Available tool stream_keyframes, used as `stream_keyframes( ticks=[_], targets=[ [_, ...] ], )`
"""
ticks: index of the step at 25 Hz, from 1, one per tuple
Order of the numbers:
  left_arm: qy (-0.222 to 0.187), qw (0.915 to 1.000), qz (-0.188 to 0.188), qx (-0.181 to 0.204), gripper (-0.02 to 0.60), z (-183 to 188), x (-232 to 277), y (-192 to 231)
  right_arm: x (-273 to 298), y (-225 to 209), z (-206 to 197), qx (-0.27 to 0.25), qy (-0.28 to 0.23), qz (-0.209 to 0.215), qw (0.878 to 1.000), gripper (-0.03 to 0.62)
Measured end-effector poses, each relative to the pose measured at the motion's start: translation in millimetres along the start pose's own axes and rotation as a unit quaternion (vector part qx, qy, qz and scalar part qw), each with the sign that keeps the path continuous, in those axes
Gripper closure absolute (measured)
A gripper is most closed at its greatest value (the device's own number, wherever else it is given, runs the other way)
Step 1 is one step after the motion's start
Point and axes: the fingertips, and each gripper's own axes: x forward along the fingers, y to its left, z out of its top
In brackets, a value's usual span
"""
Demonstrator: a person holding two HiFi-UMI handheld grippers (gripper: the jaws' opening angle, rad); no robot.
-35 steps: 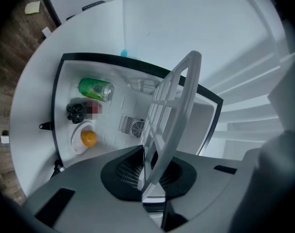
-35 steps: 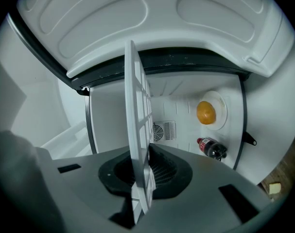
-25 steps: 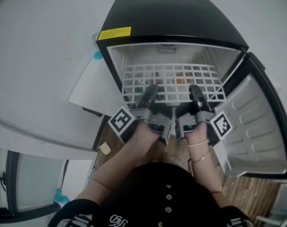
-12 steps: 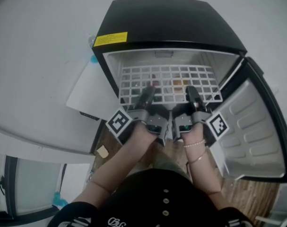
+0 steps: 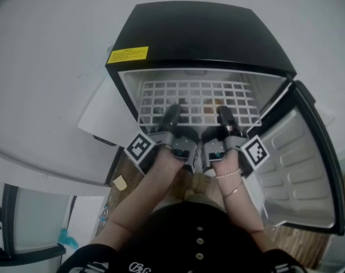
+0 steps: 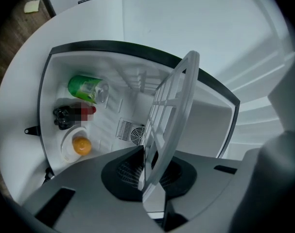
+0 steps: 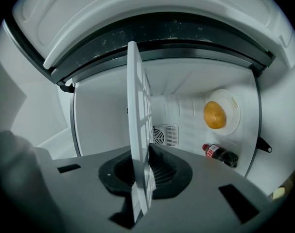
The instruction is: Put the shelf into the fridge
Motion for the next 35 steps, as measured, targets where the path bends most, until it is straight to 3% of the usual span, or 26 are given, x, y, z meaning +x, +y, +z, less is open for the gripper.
stream_keyframes(
  ticks=[35],
  targets=[
    [-0.03,0.999,-0.021,0.023,0.538,29.1,59.1,0.5,64.0,0.5,11.3,-0.031,0.019,0.005,0.999,0.559]
  ],
)
